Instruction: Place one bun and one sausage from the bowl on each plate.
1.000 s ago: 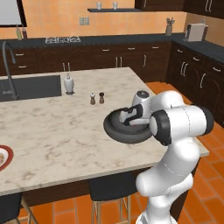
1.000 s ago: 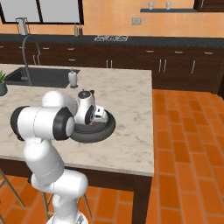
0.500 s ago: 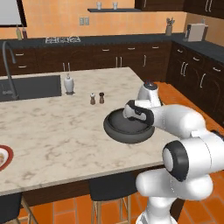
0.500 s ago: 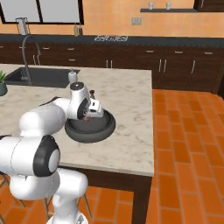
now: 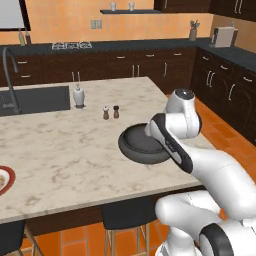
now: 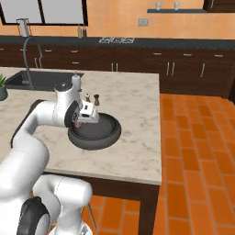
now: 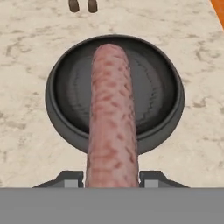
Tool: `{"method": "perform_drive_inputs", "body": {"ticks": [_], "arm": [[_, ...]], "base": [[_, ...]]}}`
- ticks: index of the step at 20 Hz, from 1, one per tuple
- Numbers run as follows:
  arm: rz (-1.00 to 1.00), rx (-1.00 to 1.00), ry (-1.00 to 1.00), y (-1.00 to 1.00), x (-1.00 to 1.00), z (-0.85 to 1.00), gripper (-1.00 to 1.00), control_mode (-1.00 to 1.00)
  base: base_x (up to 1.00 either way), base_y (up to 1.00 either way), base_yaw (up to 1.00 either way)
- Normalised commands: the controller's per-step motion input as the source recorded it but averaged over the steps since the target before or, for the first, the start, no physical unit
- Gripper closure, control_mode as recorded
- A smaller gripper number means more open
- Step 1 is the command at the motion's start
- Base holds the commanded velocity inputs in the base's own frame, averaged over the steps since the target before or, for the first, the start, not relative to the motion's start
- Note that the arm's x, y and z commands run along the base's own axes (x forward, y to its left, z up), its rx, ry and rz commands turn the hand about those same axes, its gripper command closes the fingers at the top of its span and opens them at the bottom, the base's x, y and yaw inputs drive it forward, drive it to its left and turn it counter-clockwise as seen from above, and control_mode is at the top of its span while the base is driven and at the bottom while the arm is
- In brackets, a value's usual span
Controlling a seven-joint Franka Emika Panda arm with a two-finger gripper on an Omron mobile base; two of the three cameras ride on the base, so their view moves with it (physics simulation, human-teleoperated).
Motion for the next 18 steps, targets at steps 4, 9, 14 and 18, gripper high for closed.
{"method": "perform_drive_inputs", "body": {"ticks": [4, 9, 14, 18], "arm": [[0.0, 0.0, 0.0, 0.03, -0.55, 0.58, 1.0, -1.0], [0.0, 0.0, 0.0, -0.02, -0.85, 0.52, 1.0, -1.0], [0.0, 0.0, 0.0, -0.16, -0.76, 0.47, 1.0, -1.0], [0.0, 0.0, 0.0, -0.13, -0.46, 0.35, 1.0, -1.0]], "base": [[0.0, 0.0, 0.0], [0.0, 0.0, 0.0], [0.0, 0.0, 0.0], [0.0, 0.0, 0.0]]}}
